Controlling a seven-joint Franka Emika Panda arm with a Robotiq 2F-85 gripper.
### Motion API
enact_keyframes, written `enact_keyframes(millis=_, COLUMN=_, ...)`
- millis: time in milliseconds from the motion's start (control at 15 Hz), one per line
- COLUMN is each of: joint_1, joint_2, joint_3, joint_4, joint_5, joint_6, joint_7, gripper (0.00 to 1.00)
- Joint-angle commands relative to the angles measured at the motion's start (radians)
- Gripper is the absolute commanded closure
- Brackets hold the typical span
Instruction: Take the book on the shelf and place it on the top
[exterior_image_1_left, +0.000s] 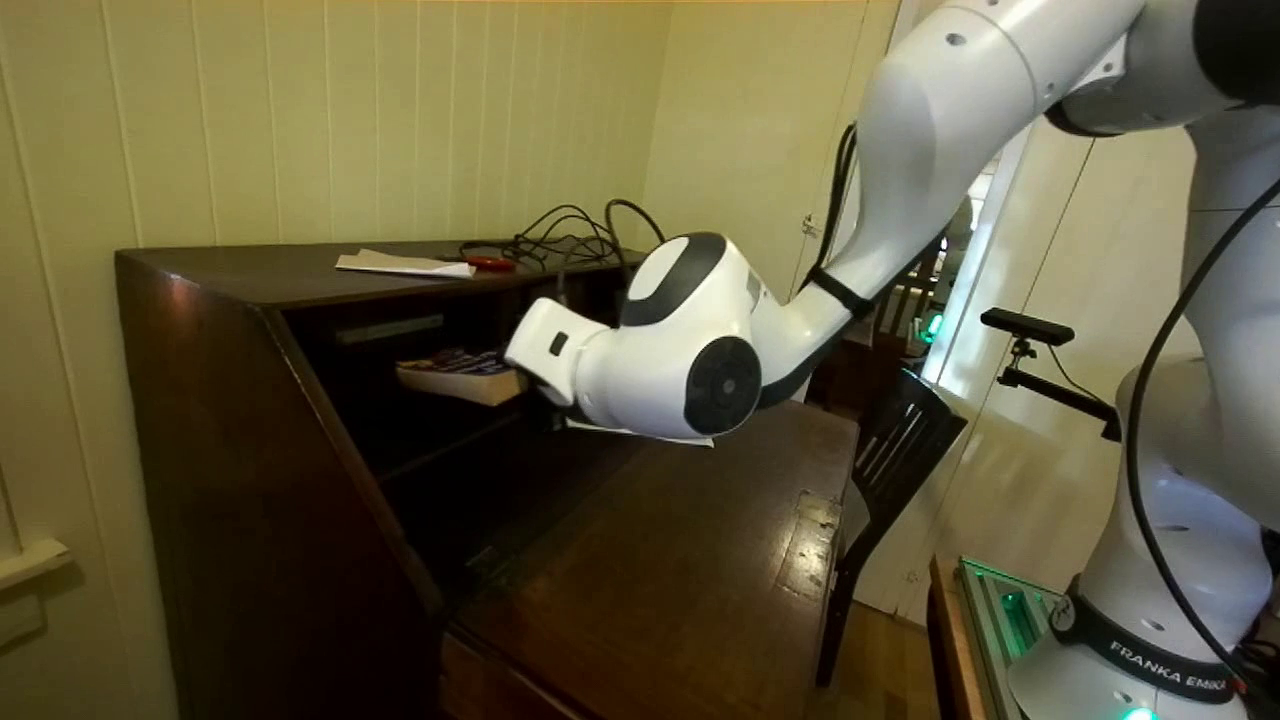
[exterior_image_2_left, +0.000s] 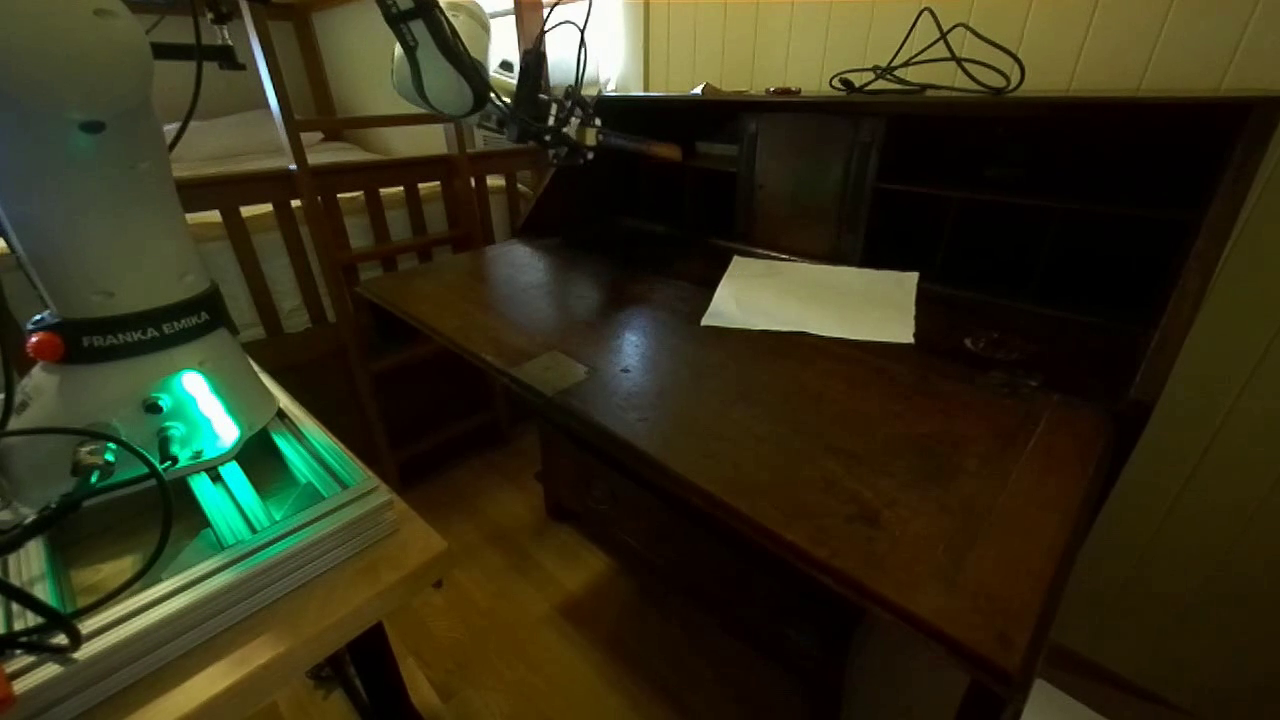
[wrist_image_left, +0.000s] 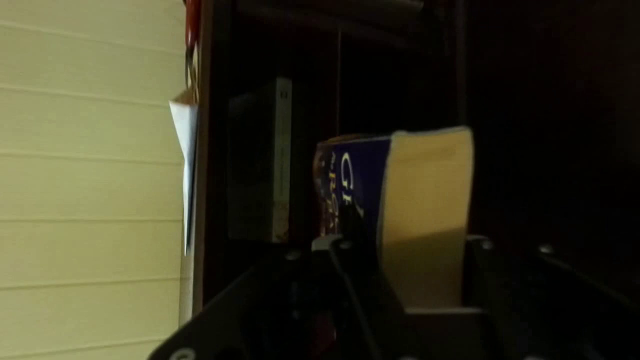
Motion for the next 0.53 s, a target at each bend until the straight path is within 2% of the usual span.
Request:
enact_keyframes(millis=0, joint_1=-0.015, joint_2=-0.241, joint_3=-0.01, joint_4=-0.221, joint_5=0.121, joint_6=-0.043, joint_7=0.012, gripper=0.89)
enact_keyframes(millis=200, joint_1=-0.001, joint_2=-0.374, joint_3=-0.018, joint_4=-0.313, joint_5=0.226, joint_6=-0.109, joint_7=0.036, gripper=0.89)
enact_keyframes(millis=467, joint_1=0.027, joint_2=-0.509, joint_3=-0.015, joint_4=-0.383, joint_5=0.409, joint_6=-0.296, joint_7=0.014, gripper=0.89)
